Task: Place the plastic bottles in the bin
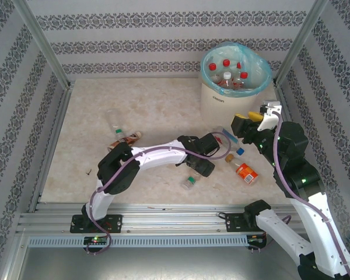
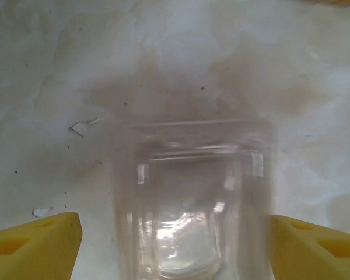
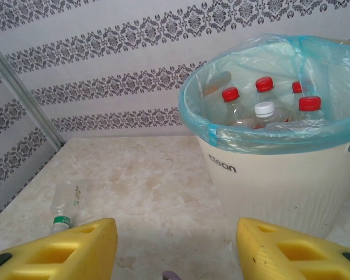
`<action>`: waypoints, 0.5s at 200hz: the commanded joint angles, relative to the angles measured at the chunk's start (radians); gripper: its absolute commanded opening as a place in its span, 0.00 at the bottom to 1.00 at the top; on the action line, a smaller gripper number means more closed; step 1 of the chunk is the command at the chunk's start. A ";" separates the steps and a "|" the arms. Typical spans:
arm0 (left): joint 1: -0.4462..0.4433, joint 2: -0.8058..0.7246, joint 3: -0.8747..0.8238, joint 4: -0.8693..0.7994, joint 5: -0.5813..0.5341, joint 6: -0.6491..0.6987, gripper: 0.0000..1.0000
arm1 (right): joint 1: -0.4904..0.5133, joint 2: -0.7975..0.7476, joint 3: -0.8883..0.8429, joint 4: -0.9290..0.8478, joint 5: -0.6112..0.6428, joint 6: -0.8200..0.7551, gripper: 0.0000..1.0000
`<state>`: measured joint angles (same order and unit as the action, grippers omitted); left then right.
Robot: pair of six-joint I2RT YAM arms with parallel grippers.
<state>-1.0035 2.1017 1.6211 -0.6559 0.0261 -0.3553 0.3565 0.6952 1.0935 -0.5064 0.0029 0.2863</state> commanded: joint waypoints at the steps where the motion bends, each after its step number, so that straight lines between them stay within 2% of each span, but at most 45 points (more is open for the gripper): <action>1: -0.012 0.023 0.025 -0.068 -0.051 0.037 0.78 | 0.012 -0.023 0.011 -0.012 0.022 0.017 0.57; 23: -0.011 0.017 0.012 -0.045 -0.053 0.036 0.71 | 0.013 -0.032 0.008 -0.016 0.026 0.020 0.57; 40: -0.009 -0.002 0.010 -0.026 -0.047 0.041 0.62 | 0.014 -0.033 0.009 -0.018 0.024 0.022 0.57; 77: 0.005 -0.092 -0.020 0.044 -0.068 0.056 0.58 | 0.016 -0.030 0.021 -0.021 0.022 0.022 0.57; 100: 0.031 -0.221 -0.067 0.112 -0.061 0.031 0.57 | 0.016 -0.033 0.032 -0.021 0.022 0.021 0.56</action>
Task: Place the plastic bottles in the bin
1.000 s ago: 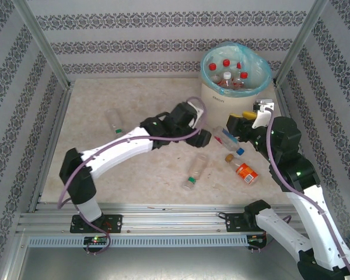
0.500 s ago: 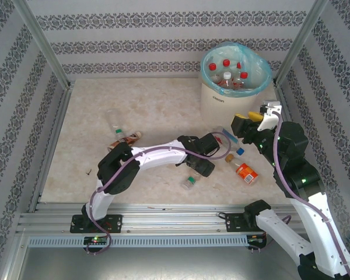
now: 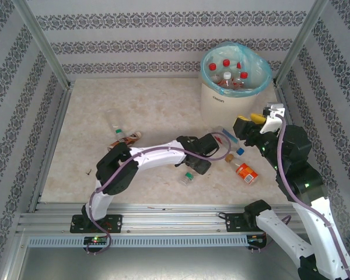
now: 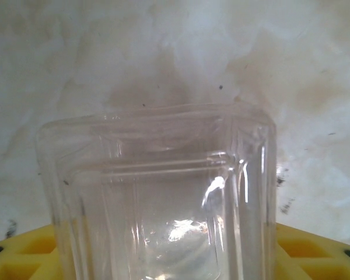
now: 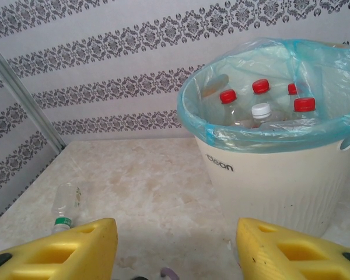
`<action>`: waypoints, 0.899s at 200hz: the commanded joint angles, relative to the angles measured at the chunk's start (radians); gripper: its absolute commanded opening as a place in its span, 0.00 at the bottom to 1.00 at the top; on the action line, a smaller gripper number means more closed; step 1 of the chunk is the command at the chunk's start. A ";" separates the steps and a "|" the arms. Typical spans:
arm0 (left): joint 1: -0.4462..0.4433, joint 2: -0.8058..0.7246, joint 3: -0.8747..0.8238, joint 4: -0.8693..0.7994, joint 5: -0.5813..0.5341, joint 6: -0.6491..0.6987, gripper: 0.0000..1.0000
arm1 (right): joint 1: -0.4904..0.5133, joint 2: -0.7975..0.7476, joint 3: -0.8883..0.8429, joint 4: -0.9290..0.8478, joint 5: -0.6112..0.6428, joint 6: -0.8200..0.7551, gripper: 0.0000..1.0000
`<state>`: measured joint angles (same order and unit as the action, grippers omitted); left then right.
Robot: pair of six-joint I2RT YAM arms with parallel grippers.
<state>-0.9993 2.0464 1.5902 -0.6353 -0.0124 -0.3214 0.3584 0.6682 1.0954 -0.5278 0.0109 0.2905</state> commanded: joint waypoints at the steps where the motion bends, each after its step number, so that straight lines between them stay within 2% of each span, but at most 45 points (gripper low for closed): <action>1: 0.029 -0.173 -0.038 0.098 -0.022 -0.004 0.57 | 0.014 -0.005 0.030 0.001 0.015 0.017 0.56; 28: 0.050 -0.405 -0.137 0.272 -0.018 -0.068 0.57 | 0.019 -0.005 0.023 0.042 -0.019 0.014 0.54; 47: 0.072 -0.578 -0.260 0.508 -0.013 -0.177 0.54 | 0.030 -0.008 -0.010 0.127 -0.097 0.008 0.53; 54: 0.082 -0.637 -0.309 0.605 -0.021 -0.224 0.49 | 0.039 -0.009 -0.029 0.177 -0.129 0.005 0.53; 73: 0.115 -0.754 -0.403 0.794 -0.068 -0.352 0.24 | 0.077 -0.012 -0.075 0.307 -0.174 0.004 0.53; 87: 0.126 -0.820 -0.467 0.917 -0.116 -0.423 0.16 | 0.120 -0.014 -0.110 0.399 -0.183 -0.019 0.53; 126: 0.136 -0.915 -0.604 1.169 -0.199 -0.633 0.02 | 0.322 0.010 -0.206 0.630 -0.089 -0.157 0.55; 154: 0.136 -0.901 -0.699 1.431 -0.202 -0.764 0.02 | 0.488 0.062 -0.270 0.823 -0.042 -0.324 0.57; 180: 0.136 -0.878 -0.745 1.587 -0.203 -0.810 0.02 | 0.556 0.114 -0.296 0.930 -0.035 -0.421 0.58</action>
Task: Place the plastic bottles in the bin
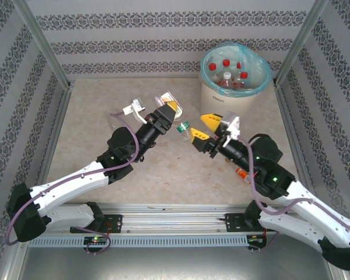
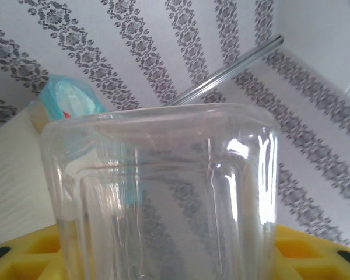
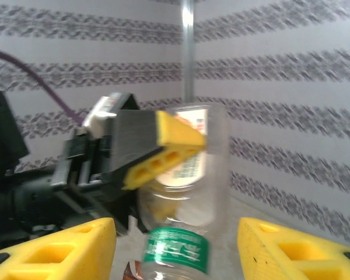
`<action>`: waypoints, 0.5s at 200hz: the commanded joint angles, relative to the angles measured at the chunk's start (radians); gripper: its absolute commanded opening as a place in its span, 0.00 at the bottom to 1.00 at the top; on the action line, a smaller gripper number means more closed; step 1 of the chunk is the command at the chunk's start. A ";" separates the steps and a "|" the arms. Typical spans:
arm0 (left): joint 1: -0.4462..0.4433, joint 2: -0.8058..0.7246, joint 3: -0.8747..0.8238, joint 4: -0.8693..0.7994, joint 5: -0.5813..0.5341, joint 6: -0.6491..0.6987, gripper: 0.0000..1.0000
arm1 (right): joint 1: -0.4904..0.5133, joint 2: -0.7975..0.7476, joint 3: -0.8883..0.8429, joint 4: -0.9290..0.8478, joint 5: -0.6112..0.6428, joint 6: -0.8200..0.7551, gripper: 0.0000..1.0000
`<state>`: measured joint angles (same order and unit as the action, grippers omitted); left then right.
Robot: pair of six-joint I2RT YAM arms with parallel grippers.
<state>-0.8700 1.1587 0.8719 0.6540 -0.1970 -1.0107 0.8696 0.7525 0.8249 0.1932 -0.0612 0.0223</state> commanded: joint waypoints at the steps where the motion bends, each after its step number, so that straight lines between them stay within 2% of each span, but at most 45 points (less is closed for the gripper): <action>1: 0.006 0.010 -0.027 0.302 -0.017 -0.123 0.01 | 0.045 0.031 -0.026 0.213 0.037 -0.156 0.58; 45: 0.006 0.026 -0.031 0.427 0.033 -0.133 0.01 | 0.061 0.075 -0.034 0.298 0.040 -0.234 0.60; 100: 0.006 0.042 -0.007 0.470 0.071 -0.142 0.00 | 0.063 0.100 -0.023 0.369 0.026 -0.265 0.58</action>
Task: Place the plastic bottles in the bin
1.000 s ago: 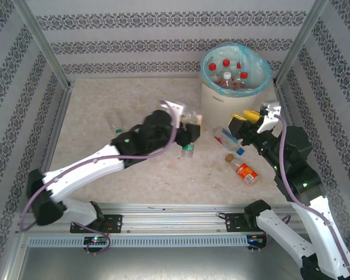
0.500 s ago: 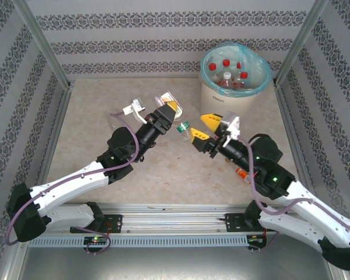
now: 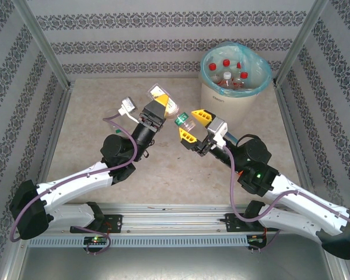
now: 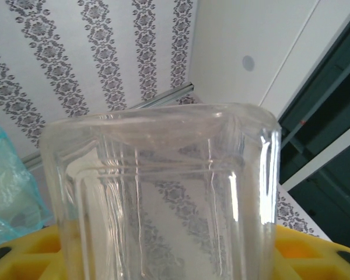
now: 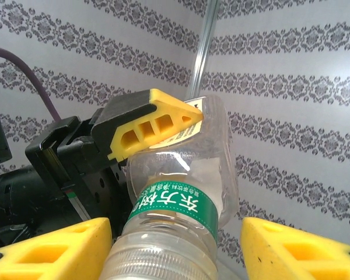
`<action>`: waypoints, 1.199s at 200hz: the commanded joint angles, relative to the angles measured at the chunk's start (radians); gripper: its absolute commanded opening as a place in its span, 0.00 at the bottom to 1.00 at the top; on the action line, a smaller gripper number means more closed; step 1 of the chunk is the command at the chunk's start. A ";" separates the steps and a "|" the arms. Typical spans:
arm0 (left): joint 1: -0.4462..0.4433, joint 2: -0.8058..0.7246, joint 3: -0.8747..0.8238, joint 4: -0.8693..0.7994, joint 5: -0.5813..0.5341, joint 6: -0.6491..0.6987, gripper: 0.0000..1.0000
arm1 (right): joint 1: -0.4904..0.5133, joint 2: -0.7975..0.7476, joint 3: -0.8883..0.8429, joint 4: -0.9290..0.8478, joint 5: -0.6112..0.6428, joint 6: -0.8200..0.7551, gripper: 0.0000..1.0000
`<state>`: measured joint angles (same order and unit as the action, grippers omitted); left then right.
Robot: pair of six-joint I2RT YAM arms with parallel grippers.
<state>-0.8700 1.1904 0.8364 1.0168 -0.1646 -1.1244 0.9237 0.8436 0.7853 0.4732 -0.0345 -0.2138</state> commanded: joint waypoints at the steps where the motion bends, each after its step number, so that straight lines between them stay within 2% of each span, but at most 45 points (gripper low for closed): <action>1: 0.006 0.011 0.028 0.108 0.039 -0.029 0.00 | 0.009 0.009 0.018 0.092 -0.003 -0.029 0.58; 27: 0.006 0.027 0.022 0.162 0.040 -0.051 0.00 | 0.010 0.023 0.032 0.101 -0.025 -0.015 0.49; 40: 0.006 0.041 0.022 0.197 0.046 -0.063 0.00 | 0.010 0.028 0.030 0.111 -0.027 -0.008 0.48; 83: 0.006 0.062 0.040 0.245 0.071 -0.071 0.00 | 0.022 0.040 0.017 0.170 -0.004 0.013 0.54; 126: 0.005 0.084 0.042 0.311 0.065 -0.081 0.00 | 0.041 0.051 0.011 0.208 0.044 0.012 0.51; 150: 0.005 0.092 0.045 0.333 0.068 -0.081 0.00 | 0.047 0.052 0.007 0.232 0.070 0.023 0.42; 168: 0.005 0.091 0.042 0.335 0.066 -0.073 0.04 | 0.049 0.048 0.014 0.231 0.080 0.040 0.29; 180: 0.005 0.088 0.036 0.330 0.061 -0.063 0.11 | 0.049 0.043 0.023 0.222 0.087 0.054 0.20; 205: 0.005 0.059 0.014 0.302 0.031 -0.019 0.40 | 0.050 0.024 0.055 0.164 0.131 0.083 0.07; 222: 0.005 0.012 -0.015 0.249 -0.002 0.035 0.60 | 0.050 0.006 0.083 0.109 0.182 0.104 0.02; 240: 0.005 -0.056 -0.047 0.174 -0.055 0.125 0.72 | 0.050 -0.013 0.130 0.003 0.253 0.112 0.00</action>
<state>-0.8684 1.2438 0.8223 1.2011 -0.1612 -1.1477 0.9794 0.8902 0.8238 0.5476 0.0456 -0.1707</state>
